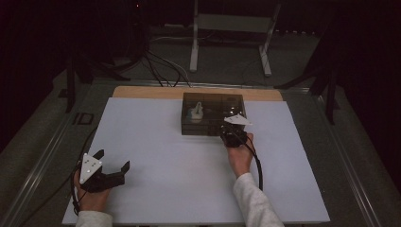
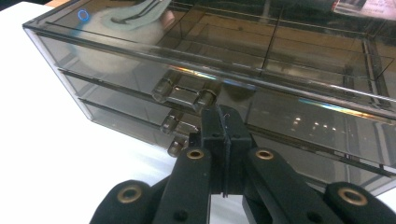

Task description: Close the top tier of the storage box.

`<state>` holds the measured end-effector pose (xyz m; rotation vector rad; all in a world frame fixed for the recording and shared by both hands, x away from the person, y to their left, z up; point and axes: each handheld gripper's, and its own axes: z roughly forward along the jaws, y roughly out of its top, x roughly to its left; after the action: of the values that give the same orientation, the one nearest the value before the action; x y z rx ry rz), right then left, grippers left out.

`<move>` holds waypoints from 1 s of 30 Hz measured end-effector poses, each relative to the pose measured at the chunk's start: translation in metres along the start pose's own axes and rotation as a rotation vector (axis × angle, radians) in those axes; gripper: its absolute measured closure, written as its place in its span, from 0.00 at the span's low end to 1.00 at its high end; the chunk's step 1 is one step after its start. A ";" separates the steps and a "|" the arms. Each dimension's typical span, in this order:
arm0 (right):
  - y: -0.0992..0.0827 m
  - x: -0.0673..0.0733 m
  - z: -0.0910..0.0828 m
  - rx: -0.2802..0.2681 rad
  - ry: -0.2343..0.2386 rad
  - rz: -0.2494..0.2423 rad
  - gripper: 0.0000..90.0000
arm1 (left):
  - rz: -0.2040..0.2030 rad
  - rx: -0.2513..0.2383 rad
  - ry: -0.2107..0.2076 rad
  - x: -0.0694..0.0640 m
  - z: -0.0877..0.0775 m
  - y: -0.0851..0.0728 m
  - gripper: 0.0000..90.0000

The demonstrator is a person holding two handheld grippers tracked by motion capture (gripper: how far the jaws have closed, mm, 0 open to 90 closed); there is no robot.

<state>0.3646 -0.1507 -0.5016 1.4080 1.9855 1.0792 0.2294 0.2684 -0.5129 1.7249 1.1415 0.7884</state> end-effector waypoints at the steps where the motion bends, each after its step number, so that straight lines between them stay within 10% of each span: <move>1: 0.000 0.000 -0.001 -0.003 0.002 0.000 1.00 | -0.001 0.001 0.000 0.000 0.000 0.000 0.01; 30: -0.004 -0.013 -0.037 -0.050 0.090 0.041 0.12 | 0.002 0.006 -0.001 0.000 0.000 0.000 0.01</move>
<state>0.3392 -0.1752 -0.4839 1.4023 1.9852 1.2225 0.2291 0.2685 -0.5131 1.7313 1.1423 0.7866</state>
